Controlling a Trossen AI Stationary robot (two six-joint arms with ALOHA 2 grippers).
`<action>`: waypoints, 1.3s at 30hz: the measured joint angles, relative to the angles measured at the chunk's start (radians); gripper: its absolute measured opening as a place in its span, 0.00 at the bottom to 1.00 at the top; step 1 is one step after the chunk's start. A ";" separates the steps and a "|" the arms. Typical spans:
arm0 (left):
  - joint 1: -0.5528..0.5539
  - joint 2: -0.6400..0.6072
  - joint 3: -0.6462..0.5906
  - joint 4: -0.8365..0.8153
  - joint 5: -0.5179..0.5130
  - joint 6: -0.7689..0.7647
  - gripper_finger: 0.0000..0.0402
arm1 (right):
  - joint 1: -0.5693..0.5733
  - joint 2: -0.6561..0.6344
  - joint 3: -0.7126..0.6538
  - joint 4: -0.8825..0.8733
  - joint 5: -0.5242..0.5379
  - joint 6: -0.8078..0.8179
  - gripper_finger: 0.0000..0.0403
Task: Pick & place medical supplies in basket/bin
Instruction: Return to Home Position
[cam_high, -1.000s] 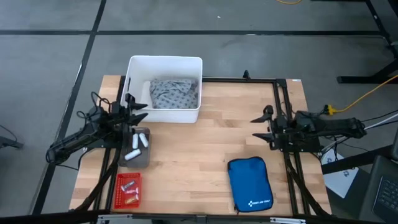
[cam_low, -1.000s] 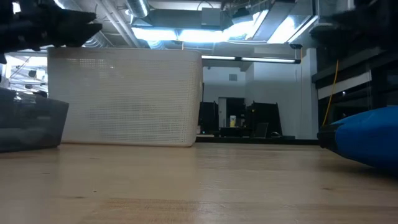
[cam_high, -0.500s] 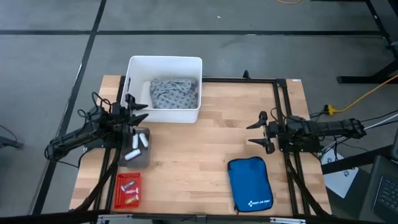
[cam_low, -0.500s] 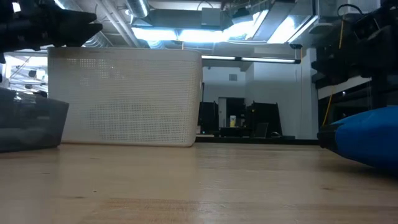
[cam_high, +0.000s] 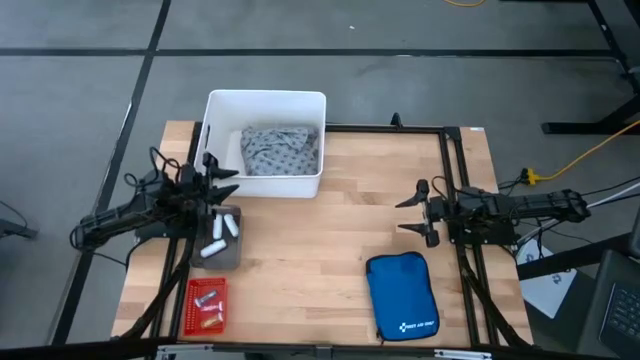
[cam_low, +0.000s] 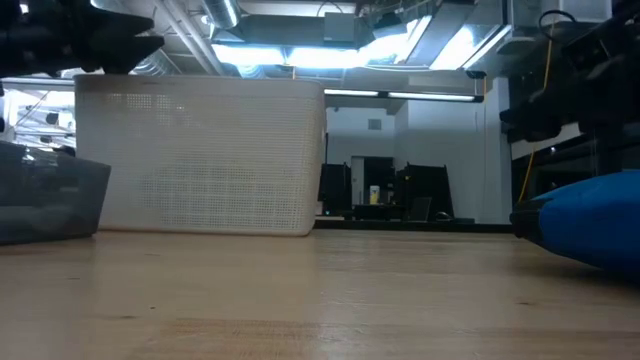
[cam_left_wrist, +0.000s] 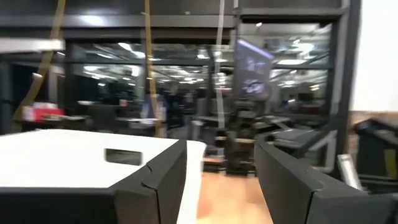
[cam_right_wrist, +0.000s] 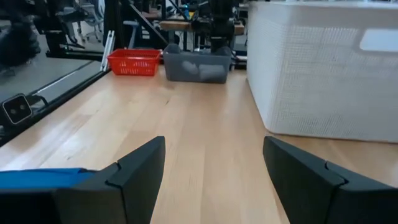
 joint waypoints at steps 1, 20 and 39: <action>-0.026 0.000 0.000 0.005 0.000 -0.017 0.46 | 0.000 0.006 0.000 0.000 0.000 0.001 0.67; -0.721 0.001 0.000 -0.061 -0.663 0.188 0.46 | -0.001 0.080 0.000 0.000 0.030 -0.058 0.67; -0.767 0.033 0.000 -0.090 -0.423 0.192 0.46 | 0.015 0.234 0.000 0.006 0.000 -0.037 0.67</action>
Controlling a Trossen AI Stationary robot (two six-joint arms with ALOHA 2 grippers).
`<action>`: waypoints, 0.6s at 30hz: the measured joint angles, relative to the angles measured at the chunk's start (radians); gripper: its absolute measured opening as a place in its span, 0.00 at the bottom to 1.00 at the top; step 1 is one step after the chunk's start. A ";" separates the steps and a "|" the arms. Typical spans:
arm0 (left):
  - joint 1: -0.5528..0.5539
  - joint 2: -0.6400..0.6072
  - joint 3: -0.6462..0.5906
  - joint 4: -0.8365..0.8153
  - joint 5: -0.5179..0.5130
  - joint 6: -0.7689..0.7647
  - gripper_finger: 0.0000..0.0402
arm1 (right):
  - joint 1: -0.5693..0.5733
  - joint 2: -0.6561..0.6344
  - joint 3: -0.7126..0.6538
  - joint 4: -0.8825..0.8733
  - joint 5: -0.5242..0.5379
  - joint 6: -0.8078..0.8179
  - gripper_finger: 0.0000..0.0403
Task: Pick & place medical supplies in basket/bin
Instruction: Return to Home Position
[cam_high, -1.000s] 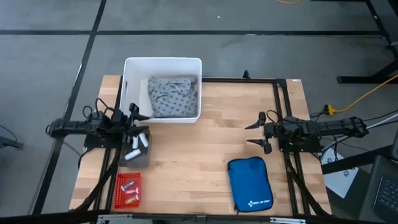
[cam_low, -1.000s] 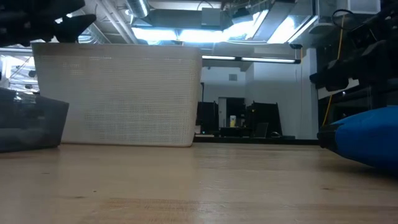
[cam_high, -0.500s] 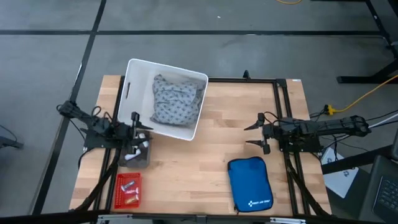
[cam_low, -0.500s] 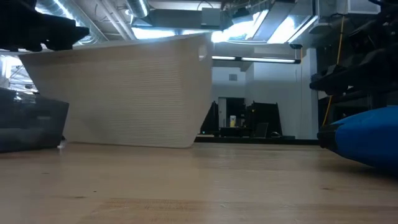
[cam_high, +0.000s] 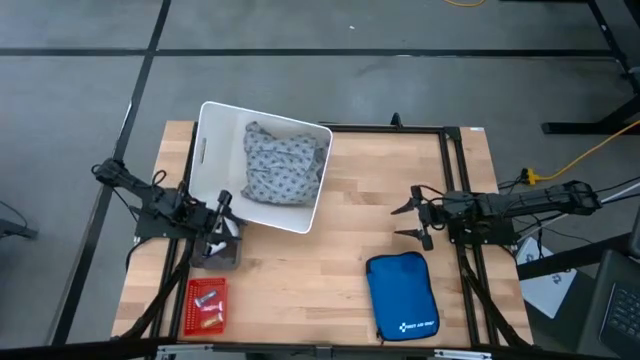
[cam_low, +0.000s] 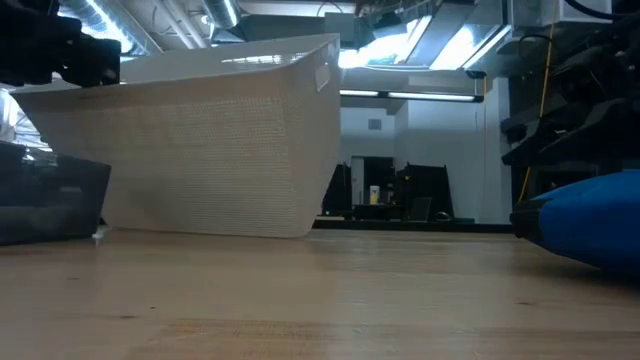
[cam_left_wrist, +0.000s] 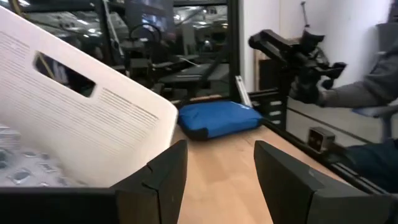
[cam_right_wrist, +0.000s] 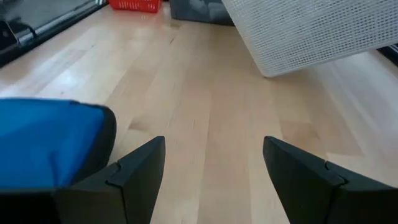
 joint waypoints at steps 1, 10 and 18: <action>0.000 0.006 0.000 0.000 -0.001 -0.001 0.46 | -0.002 0.000 0.000 -0.003 0.000 -0.013 0.67; 0.000 0.018 0.009 -0.010 0.063 -0.062 0.46 | -0.016 -0.017 0.000 0.184 -0.085 0.080 0.67; 0.000 0.018 0.179 -0.181 0.089 0.026 0.46 | -0.016 -0.024 0.001 0.288 -0.106 0.093 0.67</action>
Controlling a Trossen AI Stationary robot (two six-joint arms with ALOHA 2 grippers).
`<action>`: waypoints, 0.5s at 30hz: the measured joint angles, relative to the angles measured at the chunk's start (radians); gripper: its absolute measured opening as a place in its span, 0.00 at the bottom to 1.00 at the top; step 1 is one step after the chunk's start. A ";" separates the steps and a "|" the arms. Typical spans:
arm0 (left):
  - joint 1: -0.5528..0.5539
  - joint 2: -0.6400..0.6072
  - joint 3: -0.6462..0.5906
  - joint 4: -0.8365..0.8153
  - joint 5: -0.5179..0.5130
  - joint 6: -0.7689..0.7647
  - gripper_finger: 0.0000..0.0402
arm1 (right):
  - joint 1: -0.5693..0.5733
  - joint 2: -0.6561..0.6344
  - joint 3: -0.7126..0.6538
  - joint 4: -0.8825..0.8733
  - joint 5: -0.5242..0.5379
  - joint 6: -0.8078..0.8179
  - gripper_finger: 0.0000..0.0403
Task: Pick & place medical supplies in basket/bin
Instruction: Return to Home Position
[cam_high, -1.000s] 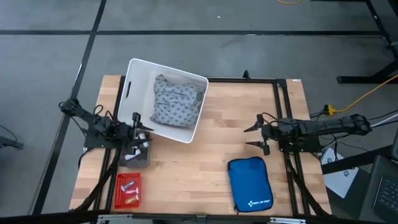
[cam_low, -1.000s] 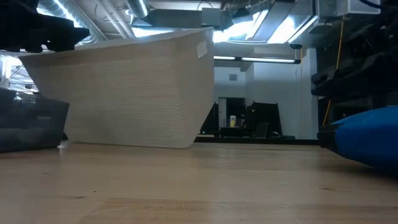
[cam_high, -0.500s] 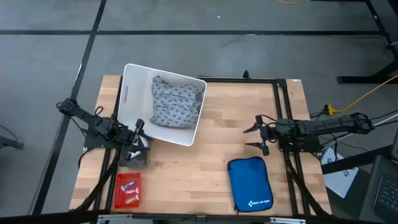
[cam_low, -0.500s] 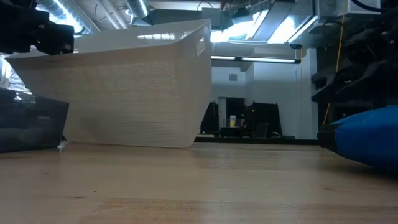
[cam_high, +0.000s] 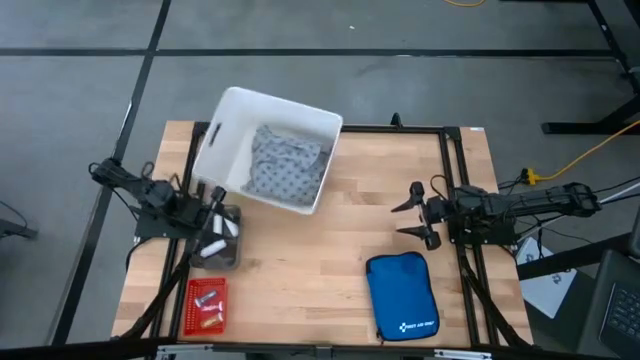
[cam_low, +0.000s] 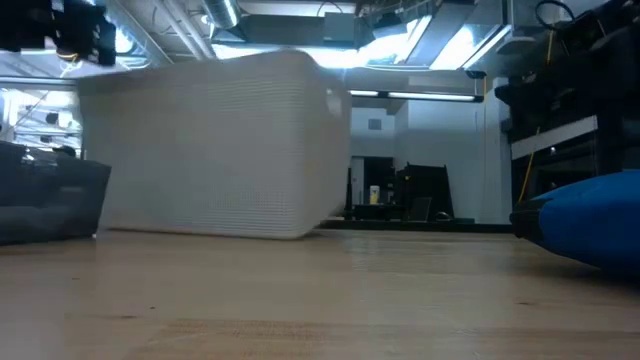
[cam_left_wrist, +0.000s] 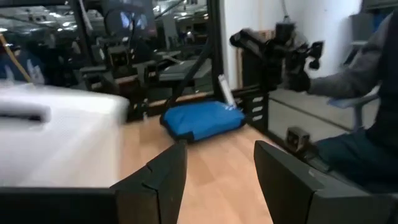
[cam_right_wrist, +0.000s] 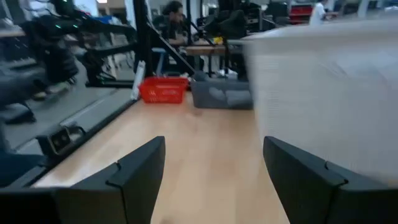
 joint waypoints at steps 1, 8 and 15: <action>0.000 -0.001 0.024 -0.023 0.011 0.000 0.46 | 0.000 0.000 0.000 0.010 -0.009 0.007 0.67; 0.000 -0.005 0.109 -0.104 0.021 0.008 0.46 | 0.000 -0.002 0.000 0.067 -0.060 0.019 0.67; 0.000 -0.010 -0.003 -0.047 0.006 -0.080 0.46 | 0.000 -0.002 0.000 0.039 -0.052 0.032 0.67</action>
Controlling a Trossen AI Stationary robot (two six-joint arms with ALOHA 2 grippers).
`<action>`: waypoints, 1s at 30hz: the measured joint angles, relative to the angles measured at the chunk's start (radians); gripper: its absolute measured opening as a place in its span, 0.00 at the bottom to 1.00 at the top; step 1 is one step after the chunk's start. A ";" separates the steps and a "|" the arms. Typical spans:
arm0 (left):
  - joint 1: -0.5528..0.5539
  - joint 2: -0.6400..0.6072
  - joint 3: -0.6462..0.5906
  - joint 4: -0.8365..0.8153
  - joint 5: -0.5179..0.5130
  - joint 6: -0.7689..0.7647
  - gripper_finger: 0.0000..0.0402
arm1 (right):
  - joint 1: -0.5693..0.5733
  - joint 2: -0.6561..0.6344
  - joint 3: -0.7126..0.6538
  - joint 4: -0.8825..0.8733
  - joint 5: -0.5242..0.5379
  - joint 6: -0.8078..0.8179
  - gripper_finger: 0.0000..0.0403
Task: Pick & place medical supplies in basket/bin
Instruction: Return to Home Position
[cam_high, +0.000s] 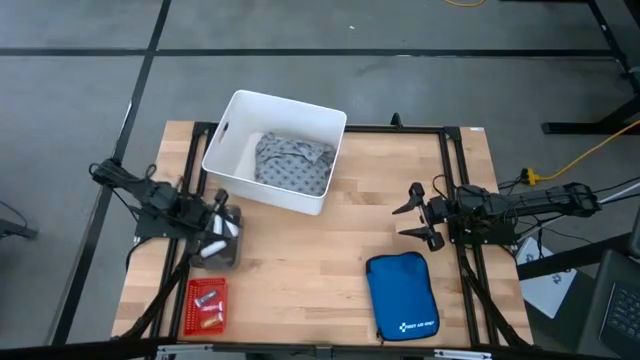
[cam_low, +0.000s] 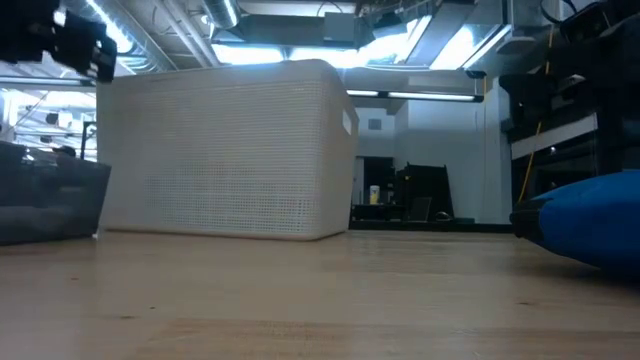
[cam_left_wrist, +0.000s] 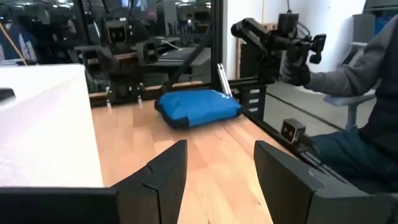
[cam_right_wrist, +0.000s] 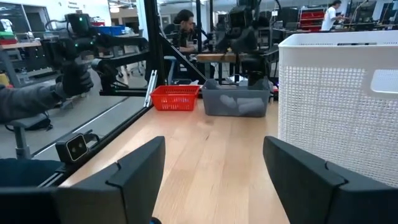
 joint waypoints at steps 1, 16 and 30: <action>0.000 0.000 -0.027 0.032 -0.002 -0.001 0.46 | 0.000 0.000 0.000 0.000 0.000 0.000 0.67; 0.000 -0.048 -0.103 0.049 -0.078 -0.021 0.46 | 0.000 0.000 0.000 -0.097 0.056 0.008 0.67; 0.000 -0.064 -0.115 0.065 -0.075 -0.016 0.46 | 0.000 0.000 0.000 -0.100 0.056 -0.015 0.67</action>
